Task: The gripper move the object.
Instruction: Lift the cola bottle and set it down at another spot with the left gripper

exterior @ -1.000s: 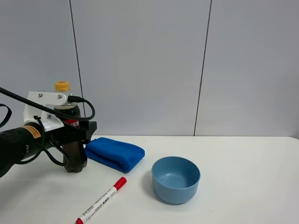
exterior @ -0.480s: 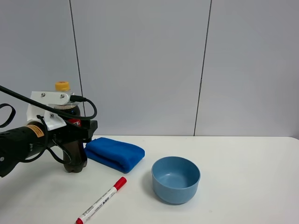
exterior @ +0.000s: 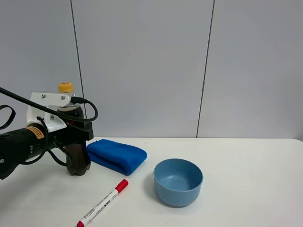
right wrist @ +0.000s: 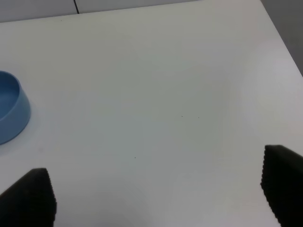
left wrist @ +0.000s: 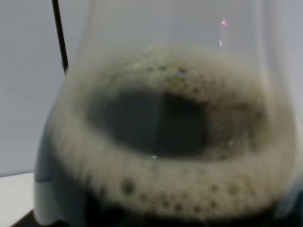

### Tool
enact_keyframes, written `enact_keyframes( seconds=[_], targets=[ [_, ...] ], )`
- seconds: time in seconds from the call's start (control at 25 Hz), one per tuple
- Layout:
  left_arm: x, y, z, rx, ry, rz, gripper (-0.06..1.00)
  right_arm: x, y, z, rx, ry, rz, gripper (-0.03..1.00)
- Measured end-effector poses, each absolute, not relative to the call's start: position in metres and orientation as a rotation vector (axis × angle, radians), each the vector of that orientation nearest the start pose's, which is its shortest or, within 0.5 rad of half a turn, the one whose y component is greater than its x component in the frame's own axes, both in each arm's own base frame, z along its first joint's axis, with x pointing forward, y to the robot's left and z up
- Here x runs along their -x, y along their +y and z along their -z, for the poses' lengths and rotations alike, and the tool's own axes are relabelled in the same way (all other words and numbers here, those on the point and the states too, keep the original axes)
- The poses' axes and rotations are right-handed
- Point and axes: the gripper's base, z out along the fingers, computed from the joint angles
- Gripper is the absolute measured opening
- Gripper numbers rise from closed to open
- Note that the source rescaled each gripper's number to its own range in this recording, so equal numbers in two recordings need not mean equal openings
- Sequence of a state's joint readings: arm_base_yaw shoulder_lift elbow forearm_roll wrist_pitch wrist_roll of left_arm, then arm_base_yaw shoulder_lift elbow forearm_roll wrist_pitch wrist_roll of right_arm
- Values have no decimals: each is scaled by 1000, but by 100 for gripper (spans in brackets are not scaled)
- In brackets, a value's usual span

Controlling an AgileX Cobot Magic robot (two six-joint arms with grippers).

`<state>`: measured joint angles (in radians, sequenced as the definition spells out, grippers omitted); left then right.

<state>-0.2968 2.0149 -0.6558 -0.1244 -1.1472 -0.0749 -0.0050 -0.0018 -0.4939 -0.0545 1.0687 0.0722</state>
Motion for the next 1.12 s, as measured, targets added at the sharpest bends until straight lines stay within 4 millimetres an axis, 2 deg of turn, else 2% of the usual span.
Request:
enact_keyframes(
  seconds=[0.52,0.76,0.92,1.12],
  targets=[
    [-329,-91,-118,-40,1698,258,3,5,-4,-275,-82,2054,24,100],
    [-326,-94,-129,0,1742,340,0,5,-4,-275,-82,2054,24,100],
    [-323,-95,-150,-26,1737,360,0,5,-4,-275,-82,2054,24,100],
    [-314,-97,-190,-86,1674,386,0,5,-4,-275,-82,2054,24,100]
  ],
)
